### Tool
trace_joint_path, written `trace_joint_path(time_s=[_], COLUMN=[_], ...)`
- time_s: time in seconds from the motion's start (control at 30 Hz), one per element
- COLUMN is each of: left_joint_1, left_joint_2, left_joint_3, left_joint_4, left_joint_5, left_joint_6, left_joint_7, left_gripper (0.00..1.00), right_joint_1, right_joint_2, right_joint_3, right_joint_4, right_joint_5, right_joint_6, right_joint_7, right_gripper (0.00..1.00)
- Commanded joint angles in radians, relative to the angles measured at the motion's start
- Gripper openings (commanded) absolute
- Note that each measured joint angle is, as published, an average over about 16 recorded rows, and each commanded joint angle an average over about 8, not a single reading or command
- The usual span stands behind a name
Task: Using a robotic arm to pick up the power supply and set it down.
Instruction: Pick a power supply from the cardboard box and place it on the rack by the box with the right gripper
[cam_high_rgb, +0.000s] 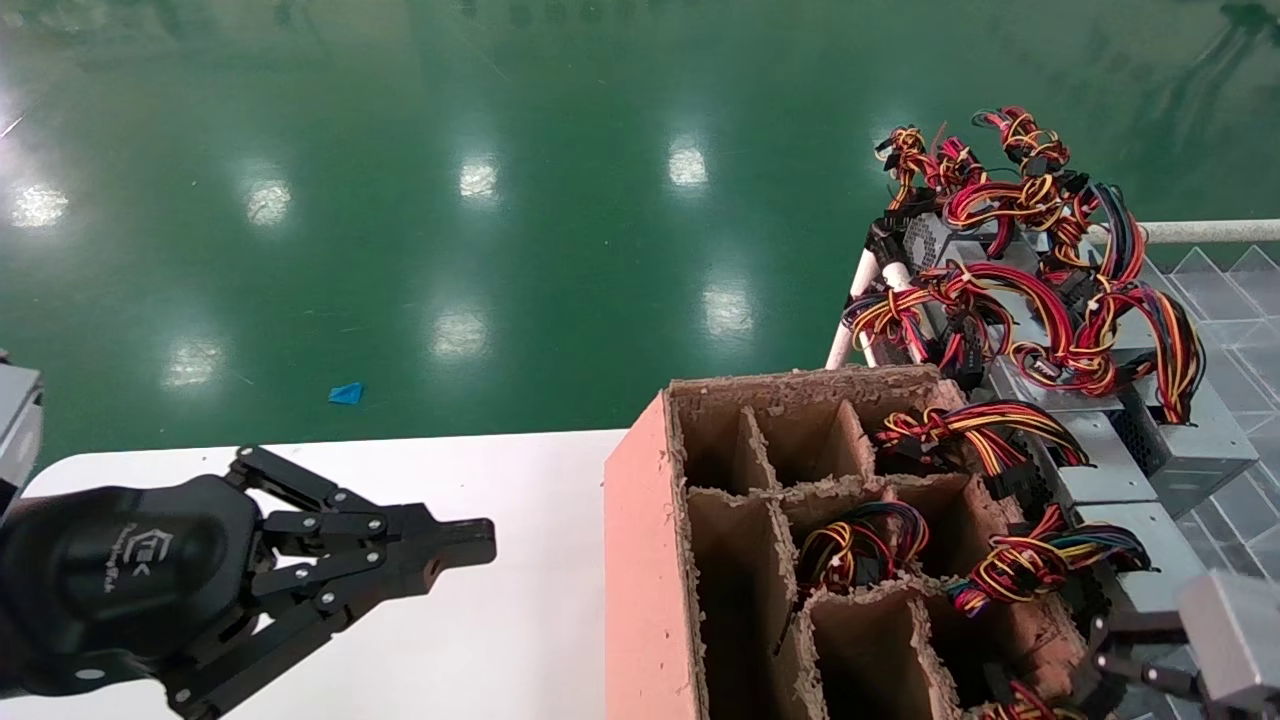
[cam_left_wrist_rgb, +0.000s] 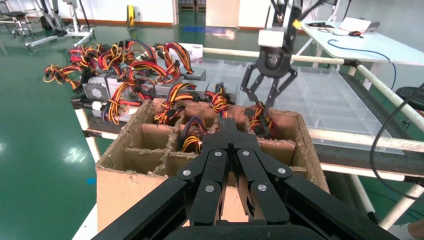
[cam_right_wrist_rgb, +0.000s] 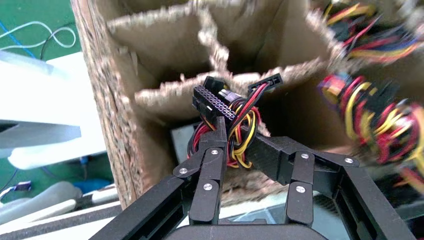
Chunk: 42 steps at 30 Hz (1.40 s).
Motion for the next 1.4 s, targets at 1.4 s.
trace_joint_path(time_s=[1.4], left_joint_1=[0.000], left_joint_2=[0.000], left_joint_3=[0.000], left_joint_4=[0.000], left_joint_5=[0.000], left_joint_6=[0.000], left_joint_7=[0.000], left_gripper=[0.00], right_joint_1=[0.924], right_joint_2=[0.160], right_joint_3=[-0.154], right_joint_4=[0.043], right_joint_5=[0.231], right_joint_6=[-0.058], right_joint_7=[0.040], right_gripper=[0.00])
